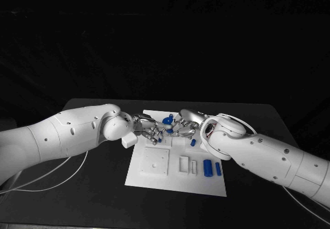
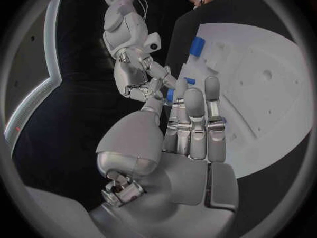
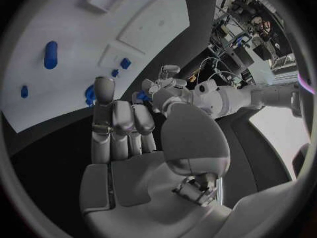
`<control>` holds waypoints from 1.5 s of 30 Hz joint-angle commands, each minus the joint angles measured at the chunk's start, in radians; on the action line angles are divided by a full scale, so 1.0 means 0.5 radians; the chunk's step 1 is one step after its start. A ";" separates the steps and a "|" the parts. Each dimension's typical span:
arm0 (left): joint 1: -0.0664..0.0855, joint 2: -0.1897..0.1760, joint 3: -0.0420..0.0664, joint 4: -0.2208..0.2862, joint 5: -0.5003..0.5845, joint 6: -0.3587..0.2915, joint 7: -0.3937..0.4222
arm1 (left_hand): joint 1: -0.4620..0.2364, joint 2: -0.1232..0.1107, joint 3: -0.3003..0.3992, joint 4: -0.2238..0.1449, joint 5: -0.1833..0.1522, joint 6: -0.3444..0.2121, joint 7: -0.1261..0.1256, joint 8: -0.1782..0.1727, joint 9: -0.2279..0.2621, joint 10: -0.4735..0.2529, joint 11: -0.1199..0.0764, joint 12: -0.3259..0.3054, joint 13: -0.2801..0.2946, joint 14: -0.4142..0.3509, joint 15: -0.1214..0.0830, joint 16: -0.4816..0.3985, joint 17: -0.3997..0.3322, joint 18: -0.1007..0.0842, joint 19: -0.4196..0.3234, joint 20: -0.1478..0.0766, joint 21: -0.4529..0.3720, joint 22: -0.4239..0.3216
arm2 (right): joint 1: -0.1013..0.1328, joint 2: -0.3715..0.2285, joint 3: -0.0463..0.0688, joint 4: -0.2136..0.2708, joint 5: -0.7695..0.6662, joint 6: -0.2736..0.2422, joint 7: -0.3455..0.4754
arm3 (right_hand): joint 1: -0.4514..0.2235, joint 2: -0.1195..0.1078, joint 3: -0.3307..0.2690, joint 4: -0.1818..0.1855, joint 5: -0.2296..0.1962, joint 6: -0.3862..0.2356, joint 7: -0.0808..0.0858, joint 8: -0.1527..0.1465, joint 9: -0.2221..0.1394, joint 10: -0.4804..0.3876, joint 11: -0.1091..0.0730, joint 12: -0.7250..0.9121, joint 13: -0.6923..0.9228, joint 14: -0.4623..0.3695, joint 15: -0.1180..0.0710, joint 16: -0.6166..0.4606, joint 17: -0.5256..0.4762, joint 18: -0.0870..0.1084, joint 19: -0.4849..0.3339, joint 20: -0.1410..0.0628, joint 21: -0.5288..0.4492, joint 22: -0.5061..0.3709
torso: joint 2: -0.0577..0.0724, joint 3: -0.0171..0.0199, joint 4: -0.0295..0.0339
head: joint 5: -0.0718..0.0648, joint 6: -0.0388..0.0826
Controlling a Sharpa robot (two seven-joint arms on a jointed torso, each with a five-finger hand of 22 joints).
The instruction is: Assemble the parts on the task board
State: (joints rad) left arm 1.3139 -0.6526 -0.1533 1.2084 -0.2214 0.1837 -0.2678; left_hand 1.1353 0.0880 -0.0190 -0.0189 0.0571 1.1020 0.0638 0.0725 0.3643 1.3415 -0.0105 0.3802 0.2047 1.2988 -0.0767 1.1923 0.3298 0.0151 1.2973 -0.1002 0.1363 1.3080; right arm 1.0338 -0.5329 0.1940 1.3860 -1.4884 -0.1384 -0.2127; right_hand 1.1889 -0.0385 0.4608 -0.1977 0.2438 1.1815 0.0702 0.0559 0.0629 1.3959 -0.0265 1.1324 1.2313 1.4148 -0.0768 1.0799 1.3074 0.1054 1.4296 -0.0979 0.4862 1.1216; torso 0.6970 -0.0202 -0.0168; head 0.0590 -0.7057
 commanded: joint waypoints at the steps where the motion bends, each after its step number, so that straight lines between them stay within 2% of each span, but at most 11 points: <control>1: 0.002 0.009 0.002 0.004 -0.012 0.018 0.003 | 0.027 0.005 0.018 -0.003 0.000 -0.004 0.005 0.001 -0.003 -0.018 0.002 0.011 0.004 -0.007 0.002 0.010 -0.002 0.011 0.008 0.010 -0.014 0.026 | -0.002 0.002 0.000 0.008 0.013 -0.002 0.019 | -0.002 0.020 -0.001 -0.009 -0.008 0.147 -0.033 0.014 0.002 0.000 -0.012 -0.011 0.000 0.004 -0.009 -0.006 0.066 0.004 0.002 -0.007 -0.011 0.002 | 0.000 -0.0001 -0.001 | 0.000 -0.002; 6: 0.002 0.012 0.002 0.003 -0.022 0.020 0.002 | 0.050 0.022 0.035 -0.024 0.001 0.000 0.002 0.003 -0.002 -0.023 0.001 0.016 0.006 -0.008 0.002 0.011 -0.002 0.011 0.008 0.010 -0.015 0.026 | -0.002 0.002 0.000 0.009 0.016 -0.002 0.021 | -0.002 0.020 -0.001 -0.009 -0.008 0.147 -0.033 0.014 0.002 0.000 -0.012 -0.011 0.000 0.004 -0.009 -0.006 0.066 0.004 0.002 -0.007 -0.011 0.002 | 0.000 -0.0008 -0.001 | 0.000 -0.002; 18: 0.002 0.020 0.002 0.004 -0.037 0.027 0.006 | 0.062 0.029 0.041 -0.046 0.001 -0.003 0.003 0.001 -0.005 -0.029 0.001 0.020 0.006 -0.008 0.002 0.014 -0.003 0.011 0.008 0.010 -0.017 0.027 | -0.003 0.009 0.000 0.013 0.020 0.004 0.024 | -0.004 0.021 0.001 -0.013 -0.012 0.147 -0.033 0.014 0.002 0.001 -0.013 -0.011 0.001 0.003 -0.010 -0.009 0.065 0.005 0.007 -0.007 -0.022 0.014 | 0.000 -0.0003 -0.001 | -0.003 -0.007; 32: 0.002 0.023 0.002 0.005 -0.038 0.025 0.007 | 0.042 0.025 0.030 -0.036 0.002 -0.015 0.009 -0.002 -0.017 -0.039 0.005 0.024 0.006 -0.009 0.004 0.015 -0.004 0.013 0.009 0.012 -0.018 0.027 | -0.003 0.010 0.000 0.018 0.021 0.013 0.022 | -0.004 0.022 0.001 -0.017 -0.013 0.147 -0.033 0.014 0.002 0.002 -0.013 -0.009 0.004 0.003 -0.009 -0.009 0.066 0.005 0.011 -0.007 -0.029 0.023 | 0.000 -0.0009 0.000 | -0.004 -0.008; 35: 0.002 0.023 0.002 0.005 -0.038 0.026 0.009 | 0.055 0.035 0.039 -0.044 0.003 -0.015 0.008 -0.002 -0.020 -0.040 0.005 0.026 0.006 -0.009 0.004 0.015 -0.005 0.014 0.009 0.012 -0.019 0.027 | -0.003 0.009 0.000 0.018 0.021 0.014 0.021 | -0.004 0.022 0.001 -0.017 -0.013 0.147 -0.033 0.014 0.002 0.002 -0.013 -0.009 0.004 0.003 -0.009 -0.009 0.066 0.005 0.011 -0.007 -0.029 0.023 | 0.000 -0.0006 -0.001 | -0.003 -0.007; 40: 0.002 0.021 0.002 0.004 -0.038 0.030 0.013 | 0.125 0.095 0.092 -0.088 0.013 0.006 -0.006 0.008 -0.018 -0.039 0.000 0.026 0.005 -0.010 0.001 0.016 -0.005 0.013 0.009 0.010 -0.019 0.028 | -0.003 0.005 0.000 0.015 0.020 0.015 0.018 | -0.004 0.022 0.001 -0.017 -0.013 0.147 -0.033 0.014 0.002 0.002 -0.013 -0.009 0.004 0.003 -0.009 -0.009 0.066 0.005 0.011 -0.007 -0.029 0.023 | 0.000 -0.0008 0.000 | -0.005 -0.007; 41: 0.002 0.021 0.002 0.004 -0.038 0.030 0.013 | 0.141 0.105 0.104 -0.102 0.021 0.021 -0.013 0.016 -0.011 -0.038 -0.003 0.026 0.004 -0.010 0.000 0.016 -0.005 0.012 0.009 0.009 -0.018 0.029 | -0.003 0.004 0.000 0.014 0.020 0.015 0.017 | -0.004 0.022 0.001 -0.017 -0.013 0.147 -0.033 0.014 0.002 0.002 -0.013 -0.009 0.004 0.003 -0.009 -0.009 0.066 0.005 0.011 -0.007 -0.029 0.023 | 0.000 -0.0009 0.000 | -0.006 -0.007; 42: 0.002 0.019 0.002 0.004 -0.038 0.031 0.013 | 0.164 0.113 0.120 -0.128 0.113 0.048 -0.033 0.042 0.016 -0.033 -0.007 0.023 0.000 -0.010 -0.004 0.017 -0.005 0.011 0.009 0.006 -0.017 0.030 | -0.003 0.003 0.000 0.012 0.019 0.015 0.015 | -0.005 0.023 0.004 -0.020 -0.013 0.147 -0.032 0.014 0.003 0.002 -0.013 -0.008 0.005 0.004 -0.009 -0.008 0.066 0.005 0.013 -0.007 -0.033 0.030 | 0.000 -0.0007 -0.001 | -0.005 -0.007; 43: 0.002 0.018 0.002 0.004 -0.038 0.032 0.013 | 0.166 0.112 0.123 -0.139 0.139 0.053 -0.037 0.063 0.041 -0.031 -0.010 0.018 -0.004 -0.009 -0.006 0.017 -0.005 0.009 0.009 0.004 -0.017 0.030 | -0.003 0.001 0.000 0.011 0.019 0.014 0.014 | -0.005 0.024 0.004 -0.020 -0.013 0.147 -0.032 0.014 0.003 0.002 -0.013 -0.008 0.006 0.004 -0.009 -0.008 0.067 0.005 0.014 -0.007 -0.035 0.031 | 0.000 -0.0009 -0.001 | -0.005 -0.007; 45: 0.002 0.016 0.002 0.004 -0.038 0.033 0.014 | 0.151 0.116 0.128 -0.163 0.144 0.006 -0.042 0.116 0.132 -0.021 -0.011 0.005 -0.017 -0.008 -0.009 0.019 -0.005 0.004 0.007 0.000 -0.015 0.031 | -0.003 -0.001 0.000 0.009 0.017 0.014 0.013 | -0.005 0.024 0.004 -0.020 -0.013 0.147 -0.032 0.014 0.003 0.002 -0.013 -0.008 0.006 0.004 -0.009 -0.008 0.067 0.005 0.014 -0.007 -0.035 0.031 | 0.000 -0.0006 -0.001 | -0.005 -0.008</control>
State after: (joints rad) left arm 1.3141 -0.6458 -0.1531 1.2063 -0.2418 0.1838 -0.2714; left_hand 1.2080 0.1421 0.0440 -0.0939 0.1256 1.1116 0.0416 0.1174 0.4111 1.3266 -0.0109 0.3878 0.1986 1.2989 -0.0766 1.1959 0.3280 0.0151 1.3009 -0.0966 0.1330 1.3074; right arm 1.0329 -0.5310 0.1936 1.3927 -1.4767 -0.1368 -0.2084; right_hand 1.1862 -0.0351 0.4581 -0.2058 0.2387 1.1844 0.0721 0.0596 0.0629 1.3977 -0.0247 1.1325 1.2332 1.4147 -0.0767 1.0801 1.3081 0.0997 1.4331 -0.1014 0.4718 1.1364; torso 0.6969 -0.0204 -0.0171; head 0.0564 -0.7094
